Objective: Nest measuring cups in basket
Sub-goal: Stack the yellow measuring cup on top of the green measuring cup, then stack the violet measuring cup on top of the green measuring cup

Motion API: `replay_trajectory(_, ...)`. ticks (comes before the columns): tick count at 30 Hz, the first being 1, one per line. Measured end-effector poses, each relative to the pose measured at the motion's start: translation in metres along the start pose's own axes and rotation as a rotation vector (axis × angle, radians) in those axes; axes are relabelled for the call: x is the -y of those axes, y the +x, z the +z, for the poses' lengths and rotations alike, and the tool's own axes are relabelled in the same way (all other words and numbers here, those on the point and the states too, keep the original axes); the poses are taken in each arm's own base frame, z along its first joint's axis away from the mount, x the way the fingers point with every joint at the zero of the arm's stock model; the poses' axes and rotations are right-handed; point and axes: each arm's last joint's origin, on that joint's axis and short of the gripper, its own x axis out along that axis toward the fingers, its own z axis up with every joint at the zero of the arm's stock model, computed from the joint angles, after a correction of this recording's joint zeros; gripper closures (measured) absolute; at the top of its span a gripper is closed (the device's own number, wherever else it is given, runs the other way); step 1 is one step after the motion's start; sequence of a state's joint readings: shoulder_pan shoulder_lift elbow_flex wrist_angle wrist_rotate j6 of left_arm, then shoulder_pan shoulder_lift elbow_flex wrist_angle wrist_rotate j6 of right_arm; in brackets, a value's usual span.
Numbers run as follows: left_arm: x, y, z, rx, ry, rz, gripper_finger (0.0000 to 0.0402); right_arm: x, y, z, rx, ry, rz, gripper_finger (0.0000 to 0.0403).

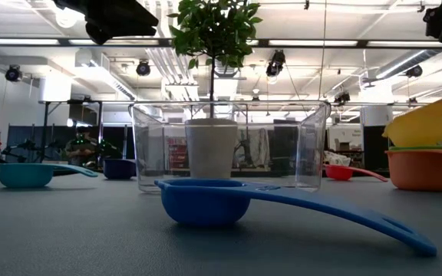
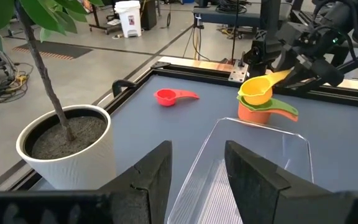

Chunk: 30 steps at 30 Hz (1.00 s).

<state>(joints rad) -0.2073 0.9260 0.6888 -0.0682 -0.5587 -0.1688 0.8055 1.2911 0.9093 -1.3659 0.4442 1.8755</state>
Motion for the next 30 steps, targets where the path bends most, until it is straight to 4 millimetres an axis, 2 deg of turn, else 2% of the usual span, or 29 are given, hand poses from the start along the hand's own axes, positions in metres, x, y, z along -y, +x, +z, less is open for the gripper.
replay_trajectory(8, 0.000, 0.000, 0.000, -0.005, -0.014, 0.002, 0.0271, -0.002, 0.000, -0.001, -0.005, -0.001, 0.018, 0.0181)
replay_trajectory(12, -0.008, 0.002, -0.008, -0.079, -0.030, 0.049, 0.0271, -0.004, -0.006, 0.002, 0.002, -0.015, 0.047, 0.0156)
replay_trajectory(21, -0.064, 0.017, -0.027, -0.418, -0.120, 0.381, 0.0271, -0.018, -0.036, 0.018, 0.195, -0.110, 0.205, 0.0137)
replay_trajectory(30, -0.115, 0.053, -0.053, -0.689, -0.078, 0.401, 0.0267, -0.020, -0.042, 0.021, 0.247, -0.159, 0.231, 0.0144)
